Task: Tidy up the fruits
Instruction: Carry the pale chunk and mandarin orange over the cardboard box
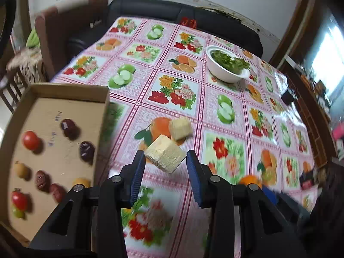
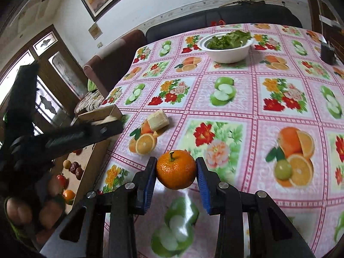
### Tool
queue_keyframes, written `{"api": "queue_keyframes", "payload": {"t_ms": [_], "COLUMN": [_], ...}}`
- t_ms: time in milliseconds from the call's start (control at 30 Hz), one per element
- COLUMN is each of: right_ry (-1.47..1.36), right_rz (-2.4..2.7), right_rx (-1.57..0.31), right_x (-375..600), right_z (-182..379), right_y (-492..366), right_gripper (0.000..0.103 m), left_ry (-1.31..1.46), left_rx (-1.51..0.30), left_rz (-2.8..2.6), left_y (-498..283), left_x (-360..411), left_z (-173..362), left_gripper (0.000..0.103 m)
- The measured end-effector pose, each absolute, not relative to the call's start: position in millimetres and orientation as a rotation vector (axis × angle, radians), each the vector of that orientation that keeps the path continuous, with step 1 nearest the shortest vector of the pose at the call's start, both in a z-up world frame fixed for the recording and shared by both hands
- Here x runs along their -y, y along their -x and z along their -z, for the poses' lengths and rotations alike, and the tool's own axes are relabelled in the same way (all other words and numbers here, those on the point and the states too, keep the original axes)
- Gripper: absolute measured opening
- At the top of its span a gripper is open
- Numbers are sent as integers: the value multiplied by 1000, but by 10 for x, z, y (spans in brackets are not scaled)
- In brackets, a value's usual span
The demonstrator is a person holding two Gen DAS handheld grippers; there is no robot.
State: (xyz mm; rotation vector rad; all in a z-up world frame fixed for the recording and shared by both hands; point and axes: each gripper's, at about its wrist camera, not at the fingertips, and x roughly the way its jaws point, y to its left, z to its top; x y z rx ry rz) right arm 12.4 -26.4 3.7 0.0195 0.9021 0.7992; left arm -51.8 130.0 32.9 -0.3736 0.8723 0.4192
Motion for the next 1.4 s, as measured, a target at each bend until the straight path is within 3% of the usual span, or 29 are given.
{"api": "queue_keyframes", "payload": {"t_ms": [500,1400], "right_ry": [-41,-15], "right_rz": [-815,-855], "right_rx": [-883,-844], "right_x": [359,234], "right_z": [-142,-338], "right_y": [126,366], "right_gripper": [37,37], "left_ry": [299,286], "left_rx": [-843,-814], "left_rz": [-449,-497], "left_y": [1098,1451], "left_x": [-1149,-1266], "left_z": [-477,-540], "left_gripper": [37,37]}}
